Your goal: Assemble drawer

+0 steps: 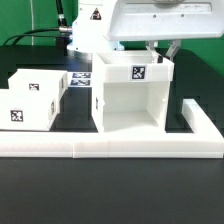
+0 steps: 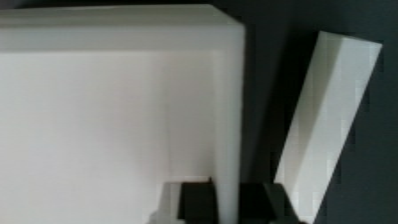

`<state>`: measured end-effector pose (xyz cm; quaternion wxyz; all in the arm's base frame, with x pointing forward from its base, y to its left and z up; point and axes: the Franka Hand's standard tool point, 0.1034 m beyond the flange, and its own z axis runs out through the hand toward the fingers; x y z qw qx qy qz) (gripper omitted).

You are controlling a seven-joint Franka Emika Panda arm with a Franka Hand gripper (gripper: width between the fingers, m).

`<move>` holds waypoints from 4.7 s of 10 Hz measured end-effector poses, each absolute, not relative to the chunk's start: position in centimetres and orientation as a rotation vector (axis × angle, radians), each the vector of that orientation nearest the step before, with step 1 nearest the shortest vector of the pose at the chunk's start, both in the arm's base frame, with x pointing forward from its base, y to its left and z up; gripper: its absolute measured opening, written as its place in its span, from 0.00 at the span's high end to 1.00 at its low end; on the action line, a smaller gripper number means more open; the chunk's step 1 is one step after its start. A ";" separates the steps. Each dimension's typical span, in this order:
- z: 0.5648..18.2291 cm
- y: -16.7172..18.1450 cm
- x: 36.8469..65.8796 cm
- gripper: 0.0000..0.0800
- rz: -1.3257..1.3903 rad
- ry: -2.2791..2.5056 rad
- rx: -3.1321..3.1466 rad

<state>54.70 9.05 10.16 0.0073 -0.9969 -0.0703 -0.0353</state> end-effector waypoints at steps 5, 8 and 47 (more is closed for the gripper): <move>10.1 9.8 54.4 0.95 -0.146 0.373 -3.052; 10.1 10.3 55.5 0.95 -0.184 0.903 -2.875; 13.4 7.8 61.5 0.19 -0.032 1.575 -2.400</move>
Offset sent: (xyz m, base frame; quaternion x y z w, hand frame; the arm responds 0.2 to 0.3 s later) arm 0.0000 0.0000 0.0000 0.0000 0.0000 0.1296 0.9916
